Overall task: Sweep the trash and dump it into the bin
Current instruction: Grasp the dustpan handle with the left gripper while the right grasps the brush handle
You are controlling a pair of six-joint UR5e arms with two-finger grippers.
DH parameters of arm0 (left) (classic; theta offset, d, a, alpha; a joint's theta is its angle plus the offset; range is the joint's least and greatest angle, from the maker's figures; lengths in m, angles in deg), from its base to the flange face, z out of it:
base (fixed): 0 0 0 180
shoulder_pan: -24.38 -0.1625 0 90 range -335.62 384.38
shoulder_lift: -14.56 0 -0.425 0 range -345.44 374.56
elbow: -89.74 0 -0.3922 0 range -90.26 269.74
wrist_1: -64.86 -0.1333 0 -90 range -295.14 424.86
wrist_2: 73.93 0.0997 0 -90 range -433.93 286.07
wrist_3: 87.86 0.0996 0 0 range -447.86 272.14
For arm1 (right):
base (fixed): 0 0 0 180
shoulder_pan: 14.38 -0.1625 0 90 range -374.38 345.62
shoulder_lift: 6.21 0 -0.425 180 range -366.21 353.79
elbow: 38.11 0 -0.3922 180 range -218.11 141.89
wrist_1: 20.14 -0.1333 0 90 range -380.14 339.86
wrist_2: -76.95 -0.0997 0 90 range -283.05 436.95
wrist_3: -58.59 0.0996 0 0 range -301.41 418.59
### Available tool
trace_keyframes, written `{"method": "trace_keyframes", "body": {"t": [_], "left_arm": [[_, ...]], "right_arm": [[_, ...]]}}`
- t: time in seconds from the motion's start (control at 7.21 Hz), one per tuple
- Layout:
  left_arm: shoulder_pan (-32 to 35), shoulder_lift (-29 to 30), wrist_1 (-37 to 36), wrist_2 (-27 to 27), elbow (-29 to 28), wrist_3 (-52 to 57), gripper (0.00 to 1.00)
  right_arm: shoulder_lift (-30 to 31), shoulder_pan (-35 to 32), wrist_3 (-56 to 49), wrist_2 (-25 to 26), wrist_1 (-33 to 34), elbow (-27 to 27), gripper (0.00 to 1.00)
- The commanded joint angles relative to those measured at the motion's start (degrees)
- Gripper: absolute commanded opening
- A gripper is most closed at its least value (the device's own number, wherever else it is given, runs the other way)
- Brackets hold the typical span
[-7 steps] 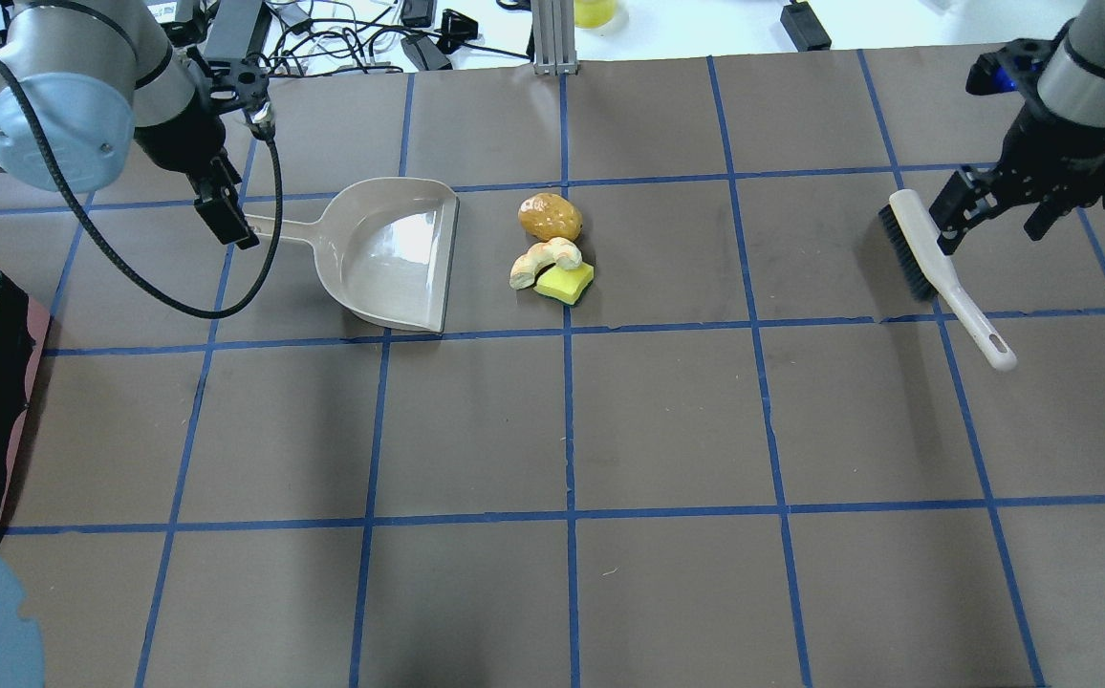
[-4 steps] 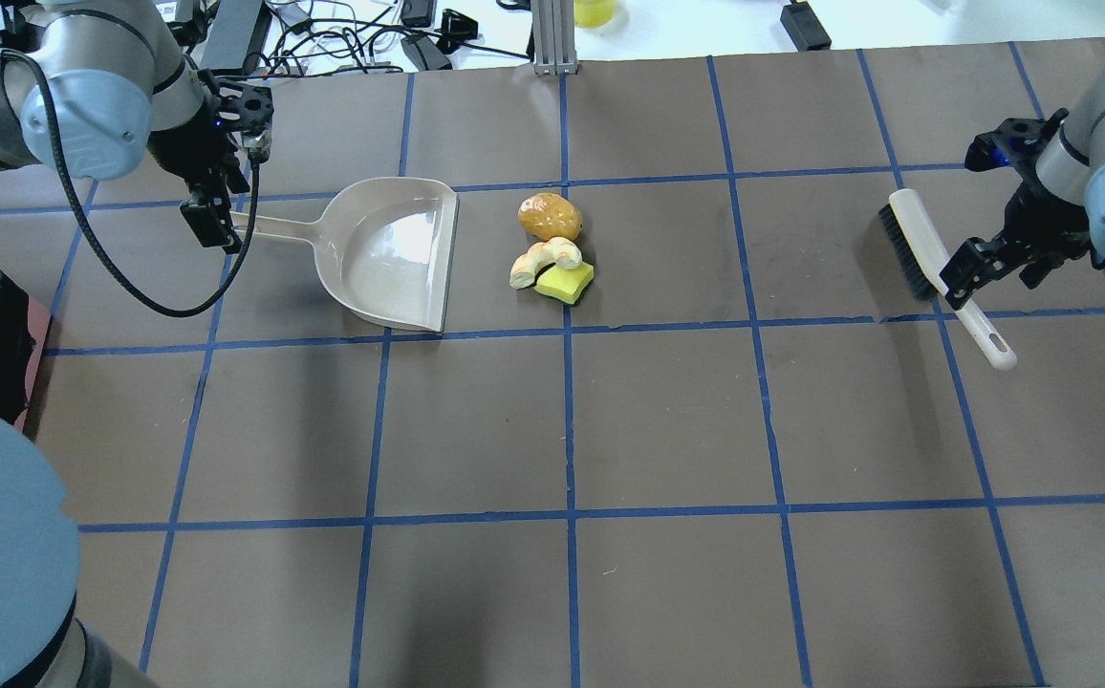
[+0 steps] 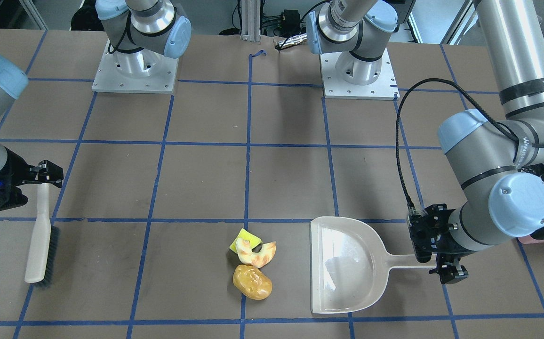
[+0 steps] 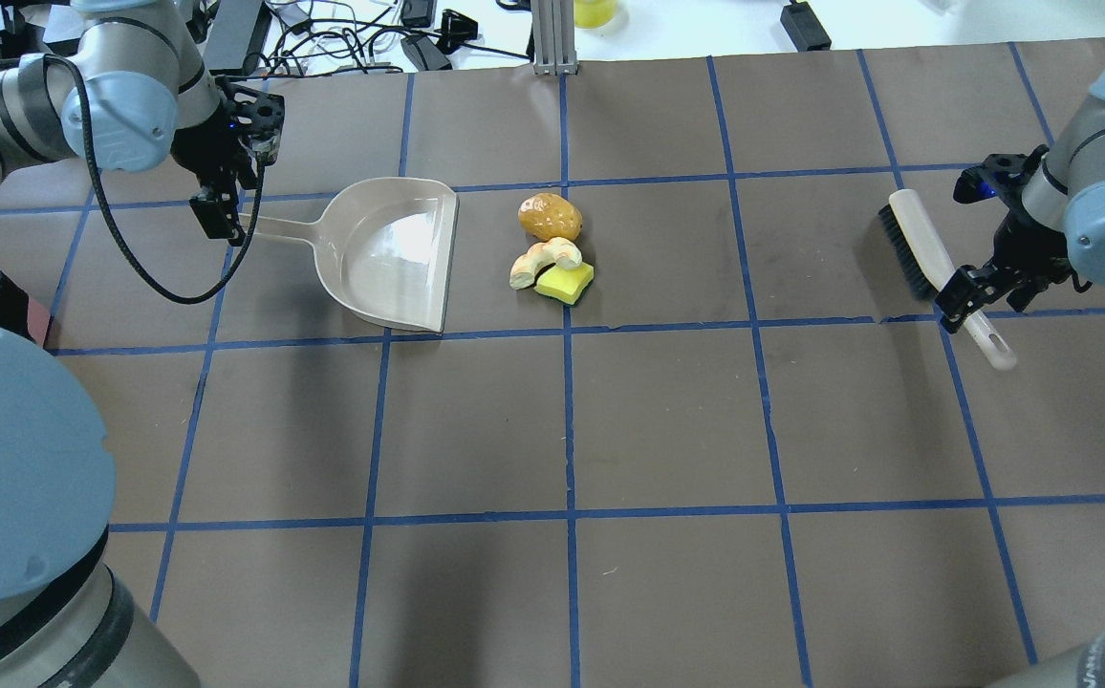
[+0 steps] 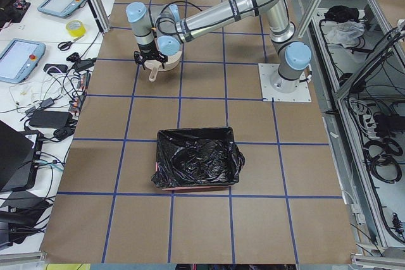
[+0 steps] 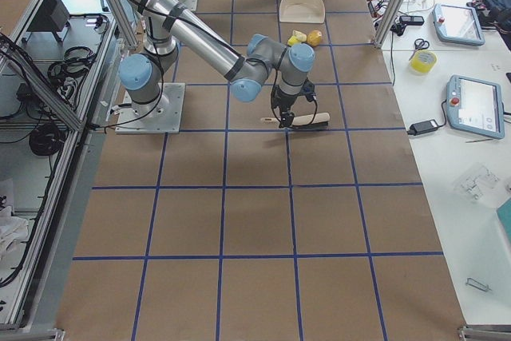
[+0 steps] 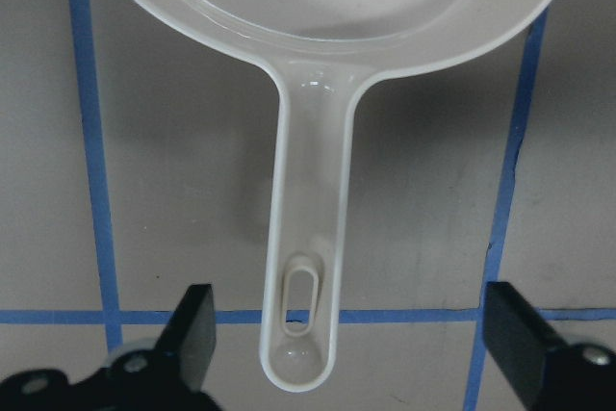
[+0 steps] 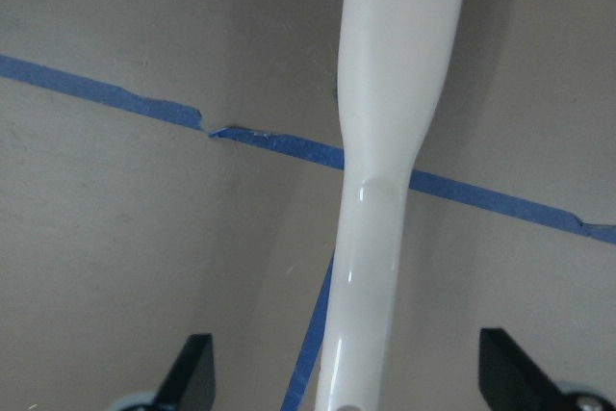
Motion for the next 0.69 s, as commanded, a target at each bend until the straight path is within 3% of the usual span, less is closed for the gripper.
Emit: {"method": "trace_keyframes", "body": {"t": [0.0,0.28,0.55], "left_arm": [[0.09,1.44,-4.53,-0.25,0.22,0.37,1.0],[0.0,1.8,-4.64,-2.0,1.45,0.37,0.99],[-2.09,1.97,-4.64,-2.54,3.38,0.11,0.99]], "right_arm": [[-0.22,0.13,0.04,1.11,-0.09,0.72,0.86],[-0.3,0.65,0.21,1.28,-0.36,0.81,0.74],[-0.39,0.83,0.3,1.28,-0.97,0.81,0.74]]}}
